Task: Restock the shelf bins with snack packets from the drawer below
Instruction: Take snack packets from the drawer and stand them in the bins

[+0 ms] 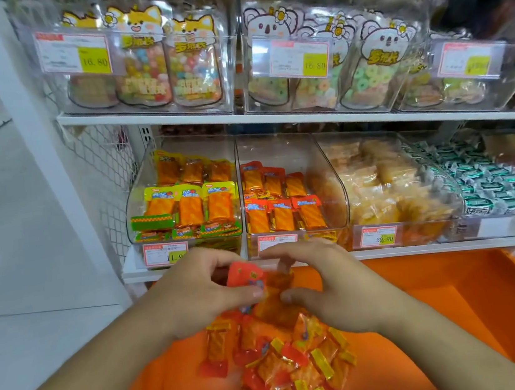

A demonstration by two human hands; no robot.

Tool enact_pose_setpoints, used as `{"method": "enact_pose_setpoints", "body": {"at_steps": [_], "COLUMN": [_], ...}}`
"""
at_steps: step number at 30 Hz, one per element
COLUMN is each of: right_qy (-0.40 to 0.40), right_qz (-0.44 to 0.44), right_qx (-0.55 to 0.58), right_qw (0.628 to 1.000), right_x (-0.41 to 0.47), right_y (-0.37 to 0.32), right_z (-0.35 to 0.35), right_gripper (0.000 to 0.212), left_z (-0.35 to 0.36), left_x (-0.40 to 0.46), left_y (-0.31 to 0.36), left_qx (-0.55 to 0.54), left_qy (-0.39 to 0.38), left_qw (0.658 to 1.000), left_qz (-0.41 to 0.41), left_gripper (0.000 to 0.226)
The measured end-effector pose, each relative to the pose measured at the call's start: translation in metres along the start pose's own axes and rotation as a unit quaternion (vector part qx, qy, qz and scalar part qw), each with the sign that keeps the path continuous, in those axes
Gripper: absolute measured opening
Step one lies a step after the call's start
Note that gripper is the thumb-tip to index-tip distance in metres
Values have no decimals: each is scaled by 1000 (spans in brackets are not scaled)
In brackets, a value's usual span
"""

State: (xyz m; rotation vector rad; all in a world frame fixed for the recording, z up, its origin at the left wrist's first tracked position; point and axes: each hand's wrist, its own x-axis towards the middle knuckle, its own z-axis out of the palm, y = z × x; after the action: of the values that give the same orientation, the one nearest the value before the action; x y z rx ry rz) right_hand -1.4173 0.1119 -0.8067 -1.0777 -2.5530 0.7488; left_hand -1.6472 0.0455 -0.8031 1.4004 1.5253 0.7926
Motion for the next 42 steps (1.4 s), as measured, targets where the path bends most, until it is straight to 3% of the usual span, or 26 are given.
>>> {"method": "enact_pose_setpoints", "body": {"at_steps": [4, 9, 12, 15, 17, 22, 28, 31, 40, 42], "right_qy": [11, 32, 53, 68, 60, 35, 41, 70, 117, 107], "right_qz": [39, 61, 77, 111, 114, 93, 96, 115, 170, 160], "right_qx": [157, 271, 297, 354, 382, 369, 366, 391, 359, 322], "right_qw": [987, 960, 950, 926, 915, 924, 925, 911, 910, 927], "right_x": [4, 4, 5, 6, 7, 6, 4, 5, 8, 12], "right_y": [-1, -7, -5, 1, 0, -3, -9, -10, -16, -10], "right_z": [10, 23, 24, 24, 24, 23, 18, 22, 16, -1], "right_gripper": [21, 11, 10, 16, 21, 22, 29, 9, 21, 20], "left_z": [4, 16, 17, 14, 13, 17, 21, 23, 31, 31], "left_x": [2, 3, 2, -2, -2, -3, -5, -4, 7, 16], "left_y": [1, -1, 1, 3, 2, -1, 2, -1, 9, 19], "left_qx": [-159, -243, -273, -273, -221, -131, -124, -122, -144, -158], "left_qy": [81, 141, 90, -10, 7, 117, 159, 155, 133, 135], "left_qw": [984, 959, 958, 962, 975, 984, 978, 980, 980, 978], "left_qz": [-10, -19, -10, 20, 27, 31, 44, 33, 33, 31], "left_gripper": [23, 20, 29, 57, 62, 55, 57, 56, 50, 46]}}
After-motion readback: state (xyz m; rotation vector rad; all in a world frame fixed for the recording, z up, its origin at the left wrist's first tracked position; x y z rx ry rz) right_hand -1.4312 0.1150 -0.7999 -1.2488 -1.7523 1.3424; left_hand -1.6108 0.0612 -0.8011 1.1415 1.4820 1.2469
